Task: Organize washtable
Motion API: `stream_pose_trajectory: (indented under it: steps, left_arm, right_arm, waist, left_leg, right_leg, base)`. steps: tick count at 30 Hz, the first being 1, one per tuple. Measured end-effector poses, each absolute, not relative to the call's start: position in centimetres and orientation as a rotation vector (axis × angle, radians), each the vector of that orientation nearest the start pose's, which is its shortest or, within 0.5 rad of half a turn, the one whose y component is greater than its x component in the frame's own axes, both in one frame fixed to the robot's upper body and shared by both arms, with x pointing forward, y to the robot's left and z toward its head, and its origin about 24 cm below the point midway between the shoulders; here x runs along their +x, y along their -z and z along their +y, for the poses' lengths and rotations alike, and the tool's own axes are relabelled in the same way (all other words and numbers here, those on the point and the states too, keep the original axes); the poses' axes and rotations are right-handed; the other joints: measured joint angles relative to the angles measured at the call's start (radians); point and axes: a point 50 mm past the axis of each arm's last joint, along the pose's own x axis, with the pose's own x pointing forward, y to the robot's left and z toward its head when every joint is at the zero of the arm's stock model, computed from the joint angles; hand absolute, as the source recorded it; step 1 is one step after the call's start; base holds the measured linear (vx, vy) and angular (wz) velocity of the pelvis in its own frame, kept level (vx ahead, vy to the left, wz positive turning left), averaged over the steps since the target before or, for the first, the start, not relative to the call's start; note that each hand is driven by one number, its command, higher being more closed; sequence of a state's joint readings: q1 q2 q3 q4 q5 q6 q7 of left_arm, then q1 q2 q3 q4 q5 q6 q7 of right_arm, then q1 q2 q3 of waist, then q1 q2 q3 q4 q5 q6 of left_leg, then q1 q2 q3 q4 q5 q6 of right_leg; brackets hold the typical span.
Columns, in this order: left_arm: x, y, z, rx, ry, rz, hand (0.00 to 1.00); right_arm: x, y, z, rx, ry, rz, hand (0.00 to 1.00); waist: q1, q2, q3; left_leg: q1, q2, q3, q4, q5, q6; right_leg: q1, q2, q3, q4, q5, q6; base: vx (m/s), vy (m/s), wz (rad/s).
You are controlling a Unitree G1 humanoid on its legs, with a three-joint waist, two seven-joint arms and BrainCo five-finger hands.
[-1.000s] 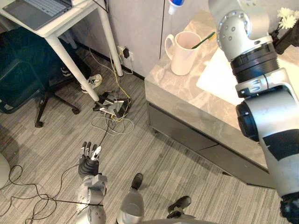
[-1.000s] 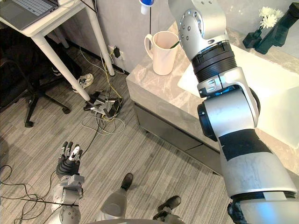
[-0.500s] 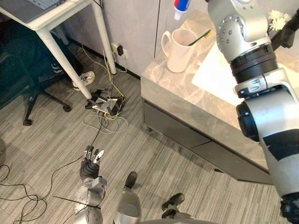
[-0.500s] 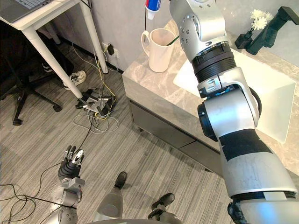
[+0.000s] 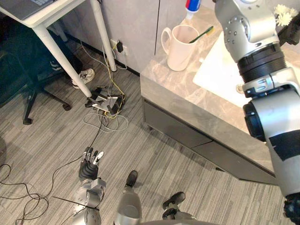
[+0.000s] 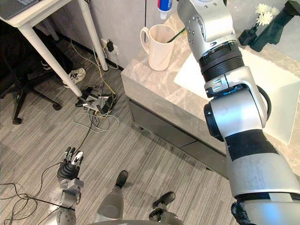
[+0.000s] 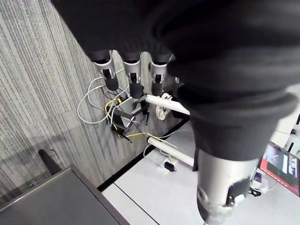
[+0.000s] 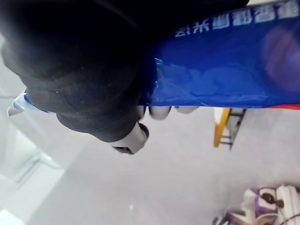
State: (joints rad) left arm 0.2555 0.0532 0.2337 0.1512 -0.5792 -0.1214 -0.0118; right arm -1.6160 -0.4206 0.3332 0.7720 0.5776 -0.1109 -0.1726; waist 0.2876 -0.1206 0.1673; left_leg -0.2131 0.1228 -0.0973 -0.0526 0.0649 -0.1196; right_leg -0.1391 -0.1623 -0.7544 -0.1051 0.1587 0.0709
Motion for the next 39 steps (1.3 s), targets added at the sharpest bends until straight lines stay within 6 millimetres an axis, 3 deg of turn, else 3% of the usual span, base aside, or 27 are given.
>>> stream_pose_trajectory:
  steps: [39]
  left_arm:
    - [17.30, 3.23, 23.65, -0.482, -0.441, 0.174, 0.00]
  right_arm:
    - [36.77, -42.53, -8.98, -0.037, -0.171, -0.812, 1.00]
  waist:
    - [0.002, -0.001, 0.084]
  left_leg:
    - [-0.027, 0.000, 0.017, 0.003, 0.001, -0.001]
  right_leg:
    - [-0.039, 0.003, 0.023, 0.001, 0.004, -0.005]
  base:
    - [0.00, 0.006, -0.01]
